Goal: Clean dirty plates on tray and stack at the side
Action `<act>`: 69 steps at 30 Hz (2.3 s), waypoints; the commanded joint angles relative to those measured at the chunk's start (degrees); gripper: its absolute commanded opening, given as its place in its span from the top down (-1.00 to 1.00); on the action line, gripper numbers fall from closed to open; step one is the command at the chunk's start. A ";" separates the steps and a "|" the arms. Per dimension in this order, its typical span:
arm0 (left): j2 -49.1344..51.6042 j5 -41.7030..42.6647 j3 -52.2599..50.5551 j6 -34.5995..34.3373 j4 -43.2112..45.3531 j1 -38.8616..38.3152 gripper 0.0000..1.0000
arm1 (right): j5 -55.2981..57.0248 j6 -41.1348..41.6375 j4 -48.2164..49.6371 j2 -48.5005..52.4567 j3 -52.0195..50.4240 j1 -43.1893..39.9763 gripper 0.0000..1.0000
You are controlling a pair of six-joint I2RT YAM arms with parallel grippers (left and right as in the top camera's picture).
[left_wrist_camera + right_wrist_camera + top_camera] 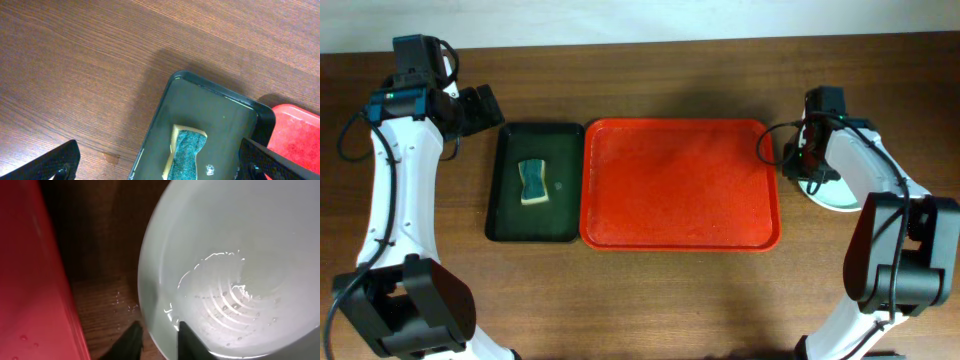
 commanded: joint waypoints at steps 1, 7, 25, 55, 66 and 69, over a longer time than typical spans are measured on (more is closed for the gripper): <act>0.35 -0.22 0.04 -0.33 0.09 -0.11 -0.99 | -0.46 0.35 -0.33 -0.13 -0.52 0.17 0.56; 0.35 -0.22 0.04 -0.33 0.09 -0.11 -0.99 | -2.49 0.28 2.10 -0.13 -2.99 0.15 0.56; 0.35 -0.22 0.04 -0.33 0.09 -0.11 -0.99 | -4.20 0.31 -6.34 -0.17 0.04 0.15 0.78; 0.35 -0.20 0.04 -0.33 0.09 -0.11 -0.99 | -10.91 19.93 3.93 -0.11 0.50 -3.87 -0.15; 0.35 -0.22 0.04 -0.33 0.09 -0.11 -0.99 | -10.49 22.95 8.72 -0.09 -3.41 -3.87 -0.14; 0.35 -0.22 0.04 -0.33 0.09 -0.11 -0.99 | -10.56 22.97 9.79 -0.07 -4.00 -3.87 -0.15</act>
